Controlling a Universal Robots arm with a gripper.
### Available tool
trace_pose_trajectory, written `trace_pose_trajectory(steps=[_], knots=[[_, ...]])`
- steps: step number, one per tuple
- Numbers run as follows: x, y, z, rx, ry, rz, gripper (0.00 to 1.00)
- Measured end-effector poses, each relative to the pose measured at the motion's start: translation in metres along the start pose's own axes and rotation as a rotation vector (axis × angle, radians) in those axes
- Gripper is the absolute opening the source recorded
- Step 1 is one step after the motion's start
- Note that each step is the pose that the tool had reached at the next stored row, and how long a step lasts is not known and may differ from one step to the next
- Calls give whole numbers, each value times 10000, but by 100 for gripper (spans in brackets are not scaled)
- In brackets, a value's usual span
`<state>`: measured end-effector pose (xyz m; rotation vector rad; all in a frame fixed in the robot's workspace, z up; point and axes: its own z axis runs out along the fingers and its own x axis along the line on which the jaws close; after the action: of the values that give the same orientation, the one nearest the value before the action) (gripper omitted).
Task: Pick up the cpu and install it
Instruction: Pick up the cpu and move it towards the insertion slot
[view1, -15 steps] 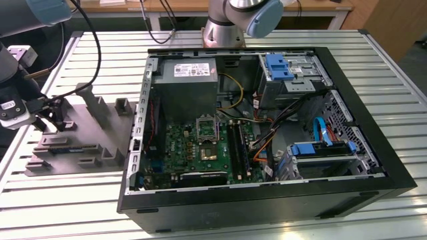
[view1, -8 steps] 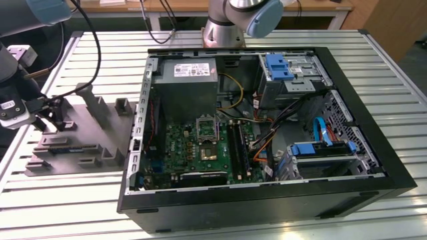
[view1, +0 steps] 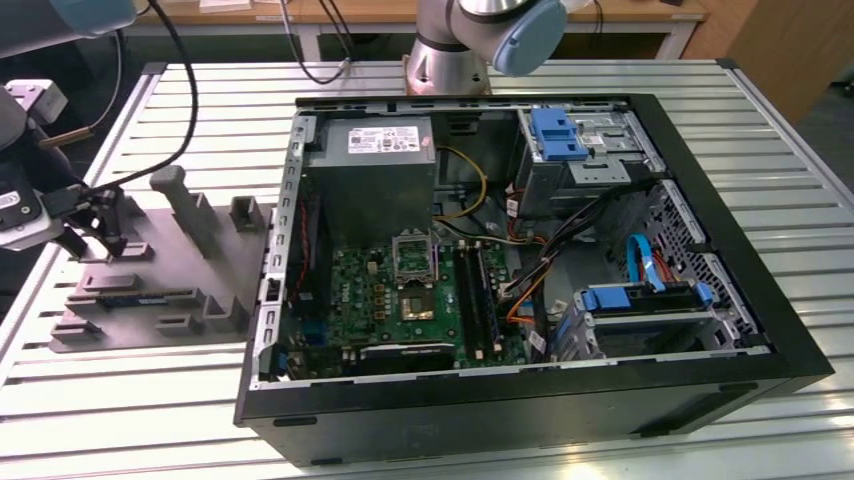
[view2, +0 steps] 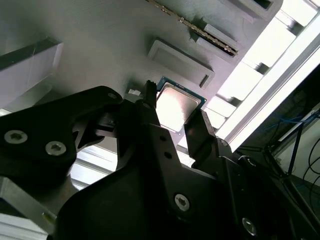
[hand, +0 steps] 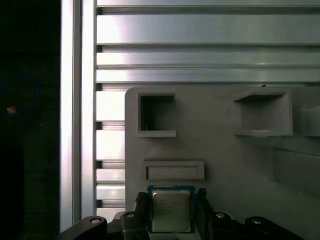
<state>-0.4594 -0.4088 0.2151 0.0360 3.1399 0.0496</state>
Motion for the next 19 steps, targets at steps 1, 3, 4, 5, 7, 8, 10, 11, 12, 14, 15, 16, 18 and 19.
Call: trace_pose_trajectory(steps=[1, 3, 4, 5, 7, 8, 10, 11, 12, 14, 15, 16, 18, 19], knots=[[0, 1, -20, 0, 1, 0, 47], [0, 2, -65, -4, 0, -1, 47], [0, 3, -90, -6, -2, 0, 47], [0, 4, -117, -8, -4, 0, 47], [0, 5, -173, -7, -2, 0, 47], [0, 6, -200, -8, -4, 0, 47], [0, 8, -255, -10, -5, 0, 47], [0, 9, -281, -11, -6, 0, 47], [0, 10, -308, -12, -5, 0, 47], [-1, 11, -364, -15, -9, -1, 47], [-1, 12, -390, -16, -12, -1, 47], [0, 13, -415, -16, -14, -1, 47], [0, 14, -464, -19, -20, -2, 47], [0, 15, -488, -20, -23, -2, 47]])
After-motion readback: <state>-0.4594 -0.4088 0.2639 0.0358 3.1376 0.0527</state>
